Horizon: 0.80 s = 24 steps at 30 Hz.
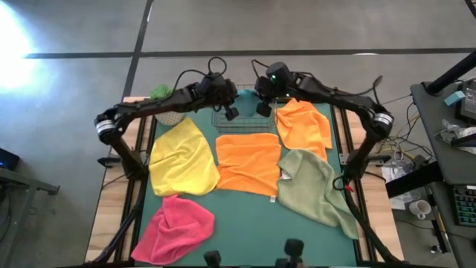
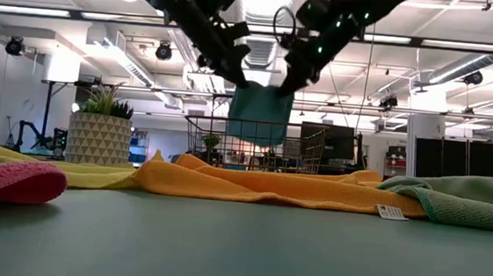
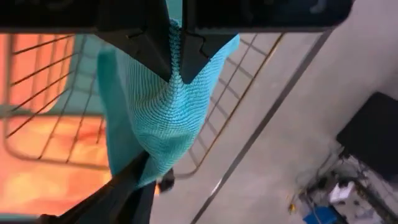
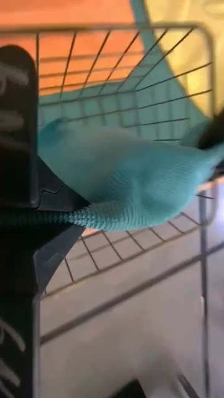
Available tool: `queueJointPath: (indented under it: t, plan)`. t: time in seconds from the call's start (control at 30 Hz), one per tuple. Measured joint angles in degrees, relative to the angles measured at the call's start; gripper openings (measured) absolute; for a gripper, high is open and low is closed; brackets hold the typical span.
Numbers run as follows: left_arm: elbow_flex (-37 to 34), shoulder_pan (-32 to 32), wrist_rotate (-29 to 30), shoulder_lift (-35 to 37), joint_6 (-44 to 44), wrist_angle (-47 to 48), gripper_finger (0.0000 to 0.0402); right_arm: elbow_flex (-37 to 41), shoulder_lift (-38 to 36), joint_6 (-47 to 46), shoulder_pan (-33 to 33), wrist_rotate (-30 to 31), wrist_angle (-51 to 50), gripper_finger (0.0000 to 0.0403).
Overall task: Fold microfiber towels
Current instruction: Put the blue microfiber cloth into the wire basket
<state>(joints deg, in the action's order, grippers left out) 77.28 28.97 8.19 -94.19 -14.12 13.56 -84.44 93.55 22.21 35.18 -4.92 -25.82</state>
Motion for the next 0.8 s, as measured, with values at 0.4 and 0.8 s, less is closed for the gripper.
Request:
queueJointPath:
  t: [0.4, 0.8]
  plan:
    - [0.00, 4.67, -3.39, -6.23, -0.19, -6.02, 0.0001, -8.83, 11.65, 5.53, 3.96, -4.35, 2.03, 0.0008]
    - [0.02, 6.03, -4.14, -10.53, -3.85, -5.42, 0.0001, -16.08, 17.20, 13.47, 6.42, -5.66, -3.41, 0.0008]
